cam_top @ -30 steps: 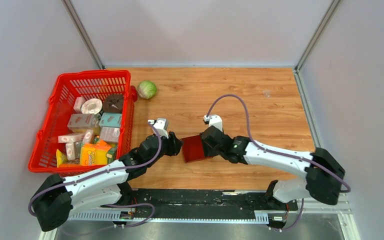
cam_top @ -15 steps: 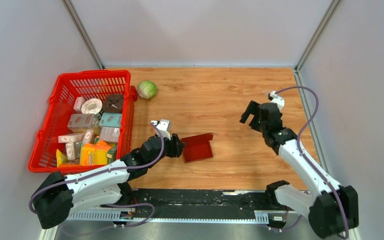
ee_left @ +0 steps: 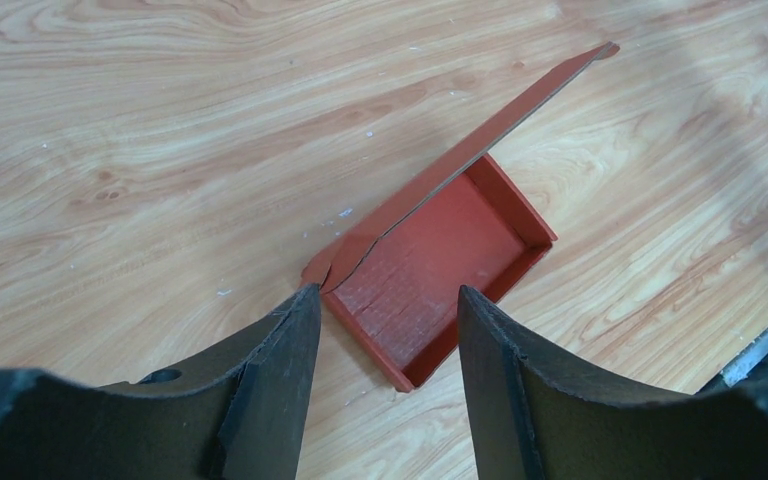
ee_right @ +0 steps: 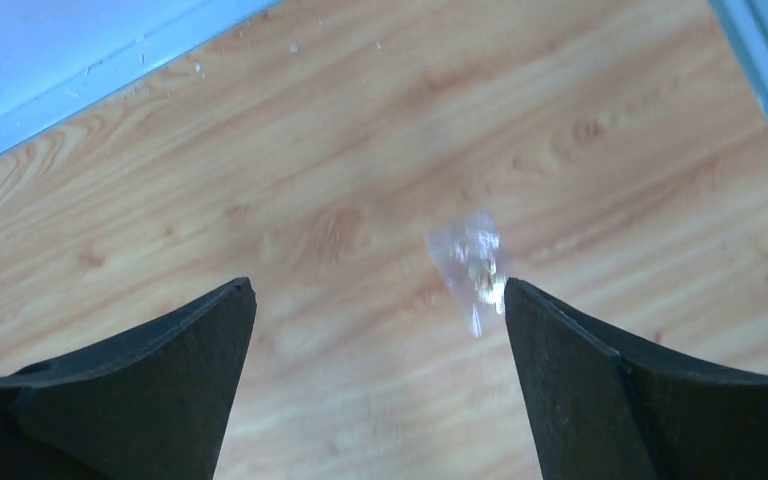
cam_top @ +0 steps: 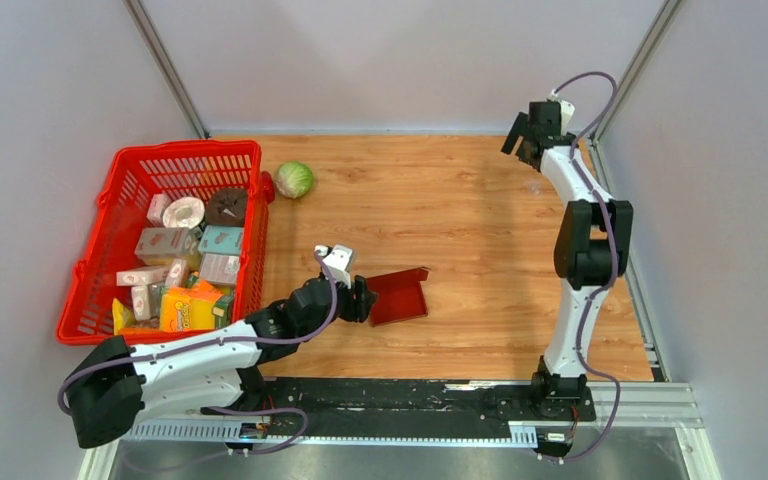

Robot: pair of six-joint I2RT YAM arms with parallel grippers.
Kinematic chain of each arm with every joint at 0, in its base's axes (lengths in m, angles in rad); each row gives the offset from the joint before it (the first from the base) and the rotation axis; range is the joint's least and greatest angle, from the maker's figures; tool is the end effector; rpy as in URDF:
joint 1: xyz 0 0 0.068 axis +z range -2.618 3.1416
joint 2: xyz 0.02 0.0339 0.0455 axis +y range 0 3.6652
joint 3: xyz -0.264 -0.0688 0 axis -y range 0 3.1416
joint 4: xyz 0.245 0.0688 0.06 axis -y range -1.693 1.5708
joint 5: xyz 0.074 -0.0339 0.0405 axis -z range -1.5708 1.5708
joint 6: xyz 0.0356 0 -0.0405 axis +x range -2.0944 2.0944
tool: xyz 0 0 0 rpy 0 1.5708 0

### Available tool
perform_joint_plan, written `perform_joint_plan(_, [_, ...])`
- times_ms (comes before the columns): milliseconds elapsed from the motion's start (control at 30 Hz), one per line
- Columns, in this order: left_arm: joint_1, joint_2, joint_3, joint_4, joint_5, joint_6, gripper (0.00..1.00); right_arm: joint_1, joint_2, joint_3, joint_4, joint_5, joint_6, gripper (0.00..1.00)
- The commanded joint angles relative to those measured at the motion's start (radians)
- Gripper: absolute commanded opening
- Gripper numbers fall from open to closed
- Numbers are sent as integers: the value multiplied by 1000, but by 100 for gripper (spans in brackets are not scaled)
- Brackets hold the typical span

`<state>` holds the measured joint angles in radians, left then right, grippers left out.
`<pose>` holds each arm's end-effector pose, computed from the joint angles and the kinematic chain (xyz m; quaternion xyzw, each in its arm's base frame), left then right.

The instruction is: Fold the paper box

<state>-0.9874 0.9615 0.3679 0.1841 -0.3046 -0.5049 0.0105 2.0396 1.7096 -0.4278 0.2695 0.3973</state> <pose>0.1216 -0.1649 0.1997 0.1166 0.8224 -0.2749 0.4843 0.4693 -0.0046 0.2519 0.2271 0.8830 -0.0415 0.4087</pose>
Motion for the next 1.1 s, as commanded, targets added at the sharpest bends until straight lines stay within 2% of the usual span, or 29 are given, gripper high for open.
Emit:
perform_joint_plan(0, [-8, -15, 25, 41, -2, 42, 61, -44, 158, 232, -179, 36, -196, 98])
perform_joint_plan(100, [-10, -30, 16, 49, -7, 43, 62, -78, 186, 214, -120, -79, -239, 98])
perform_joint_plan(600, [-10, -46, -1, 68, -13, 40, 63, -126, 303, 269, -161, -182, -265, 91])
perform_joint_plan(900, [-8, -40, 2, 66, -16, 40, 63, -126, 341, 297, -198, -179, -264, 75])
perform_joint_plan(1067, [-10, -41, 2, 64, -14, 40, 63, -126, 378, 346, -243, -207, -267, 60])
